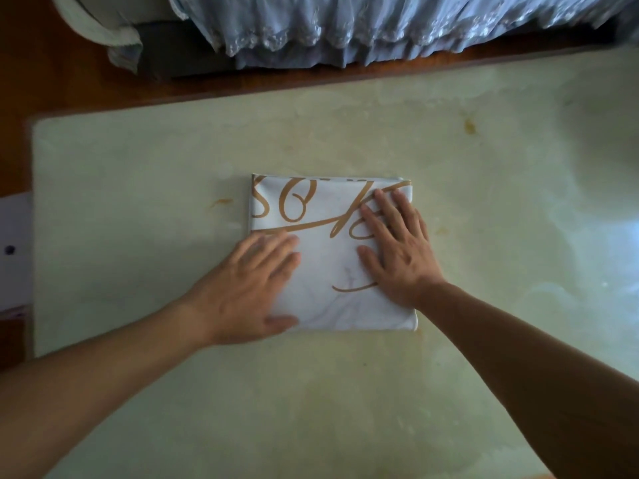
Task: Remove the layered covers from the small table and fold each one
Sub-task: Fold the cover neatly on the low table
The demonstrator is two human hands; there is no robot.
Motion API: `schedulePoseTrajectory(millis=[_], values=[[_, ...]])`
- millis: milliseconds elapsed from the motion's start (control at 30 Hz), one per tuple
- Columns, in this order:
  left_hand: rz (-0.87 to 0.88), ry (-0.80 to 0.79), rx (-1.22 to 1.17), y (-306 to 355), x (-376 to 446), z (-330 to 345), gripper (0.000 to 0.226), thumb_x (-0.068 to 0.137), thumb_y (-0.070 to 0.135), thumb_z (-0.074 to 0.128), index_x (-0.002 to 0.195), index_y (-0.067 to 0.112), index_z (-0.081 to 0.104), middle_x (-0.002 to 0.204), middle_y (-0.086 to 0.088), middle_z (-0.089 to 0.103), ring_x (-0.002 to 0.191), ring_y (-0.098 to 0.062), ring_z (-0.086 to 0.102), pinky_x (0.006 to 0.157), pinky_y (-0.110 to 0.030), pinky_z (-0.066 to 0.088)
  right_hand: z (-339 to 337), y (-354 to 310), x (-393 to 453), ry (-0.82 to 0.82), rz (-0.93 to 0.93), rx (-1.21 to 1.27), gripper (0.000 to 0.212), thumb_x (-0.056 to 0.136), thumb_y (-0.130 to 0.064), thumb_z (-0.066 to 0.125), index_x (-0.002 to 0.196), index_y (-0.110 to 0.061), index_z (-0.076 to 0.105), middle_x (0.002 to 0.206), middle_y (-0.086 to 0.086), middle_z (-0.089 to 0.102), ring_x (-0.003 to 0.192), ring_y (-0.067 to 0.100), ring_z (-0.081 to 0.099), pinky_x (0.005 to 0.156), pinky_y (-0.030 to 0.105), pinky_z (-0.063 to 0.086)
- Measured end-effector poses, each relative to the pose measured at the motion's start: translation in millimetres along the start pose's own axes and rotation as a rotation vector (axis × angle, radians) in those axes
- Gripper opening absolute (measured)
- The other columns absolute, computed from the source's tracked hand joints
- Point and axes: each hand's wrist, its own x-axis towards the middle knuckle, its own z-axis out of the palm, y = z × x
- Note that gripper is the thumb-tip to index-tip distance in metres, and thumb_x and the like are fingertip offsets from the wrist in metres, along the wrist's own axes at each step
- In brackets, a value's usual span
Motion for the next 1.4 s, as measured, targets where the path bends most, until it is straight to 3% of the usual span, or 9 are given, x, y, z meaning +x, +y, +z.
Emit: schedulePoseTrajectory(millis=[267, 467, 700, 800, 967, 1067, 1167, 1300, 1400], values=[[0.017, -0.161, 0.19, 65, 29, -3, 0.09, 0.083, 0.067, 0.059, 0.149, 0.007, 0.042, 0.128, -0.036, 0.05, 0.103, -0.055, 0.057, 0.078, -0.062, 0.053, -1, 0, 0, 0.012, -0.011, 0.001, 0.068, 0.098, -0.056, 0.037, 0.159, -0.028, 0.024, 0.168, 0.002, 0.009, 0.155, 0.028, 0.001, 0.124, 0.047, 0.008], [-0.029, -0.28, 0.213, 95, 50, -41, 0.069, 0.084, -0.002, 0.022, 0.147, 0.015, 0.045, 0.117, -0.043, 0.061, 0.095, -0.059, 0.065, 0.071, -0.055, 0.057, -12, 2, -1, -0.095, -0.043, 0.019, 0.073, 0.097, -0.064, 0.025, 0.159, -0.027, 0.02, 0.169, -0.002, 0.003, 0.155, 0.024, -0.005, 0.124, 0.049, 0.003], [0.017, -0.393, -0.203, 22, 68, -90, 0.045, 0.087, 0.046, 0.056, 0.13, 0.032, 0.055, 0.107, -0.007, 0.067, 0.089, -0.028, 0.06, 0.068, -0.033, 0.043, -55, 53, -56, -0.137, -0.398, 0.197, 0.078, 0.07, 0.002, 0.042, 0.148, -0.002, 0.043, 0.153, 0.013, 0.045, 0.145, 0.023, 0.039, 0.12, 0.036, 0.031], [-0.12, -0.506, -0.452, -2, 80, -98, 0.035, 0.088, 0.052, 0.057, 0.12, 0.041, 0.061, 0.095, 0.012, 0.061, 0.093, -0.018, 0.057, 0.083, -0.034, 0.051, -46, 53, -49, -0.121, -0.395, 0.111, 0.068, 0.084, -0.03, 0.074, 0.143, -0.007, 0.048, 0.151, 0.004, 0.049, 0.14, 0.02, 0.045, 0.121, 0.041, 0.028], [-0.264, -0.575, -0.787, -37, 85, -84, 0.062, 0.072, 0.087, 0.057, 0.094, 0.031, 0.071, 0.087, 0.015, 0.068, 0.089, -0.011, 0.063, 0.079, -0.028, 0.046, -34, 32, -41, 0.211, -0.155, 0.177, 0.051, 0.091, -0.049, 0.059, 0.115, -0.005, 0.066, 0.106, 0.004, 0.074, 0.096, 0.026, 0.068, 0.108, 0.024, 0.038], [-0.556, -0.397, -1.474, -64, 52, -63, 0.107, 0.039, 0.104, 0.055, 0.106, 0.024, 0.077, 0.106, -0.002, 0.077, 0.099, -0.015, 0.071, 0.084, -0.026, 0.05, -34, 22, -41, 0.282, -0.036, 0.303, 0.046, 0.096, -0.049, 0.052, 0.102, -0.006, 0.068, 0.086, 0.003, 0.069, 0.073, 0.024, 0.062, 0.064, 0.022, 0.039], [-0.725, 0.038, -1.88, -60, 15, -31, 0.075, 0.062, 0.092, 0.053, 0.085, 0.027, 0.084, 0.098, 0.003, 0.079, 0.092, -0.008, 0.072, 0.075, -0.019, 0.056, -37, 16, -34, 0.31, 0.036, 0.337, 0.053, 0.095, -0.056, 0.047, 0.093, -0.007, 0.068, 0.073, 0.001, 0.066, 0.058, 0.018, 0.051, 0.055, 0.026, 0.033], [-0.761, 0.435, -1.557, -19, -1, 1, 0.067, 0.081, 0.084, 0.052, 0.098, 0.024, 0.076, 0.107, 0.02, 0.074, 0.106, 0.004, 0.064, 0.097, -0.023, 0.05, -45, 11, -21, 0.216, 0.246, 0.544, 0.059, 0.086, -0.061, 0.046, 0.086, -0.005, 0.064, 0.076, 0.008, 0.067, 0.071, 0.029, 0.059, 0.064, 0.039, 0.046], [-0.906, 0.582, -1.214, 4, 18, 4, 0.041, 0.099, 0.051, 0.038, 0.099, 0.016, 0.059, 0.091, 0.014, 0.066, 0.086, -0.003, 0.058, 0.079, -0.028, 0.045, -45, 1, -24, 0.169, 0.34, 0.71, 0.037, 0.093, -0.047, 0.058, 0.098, -0.011, 0.068, 0.084, -0.001, 0.07, 0.082, 0.022, 0.064, 0.074, 0.036, 0.051]])
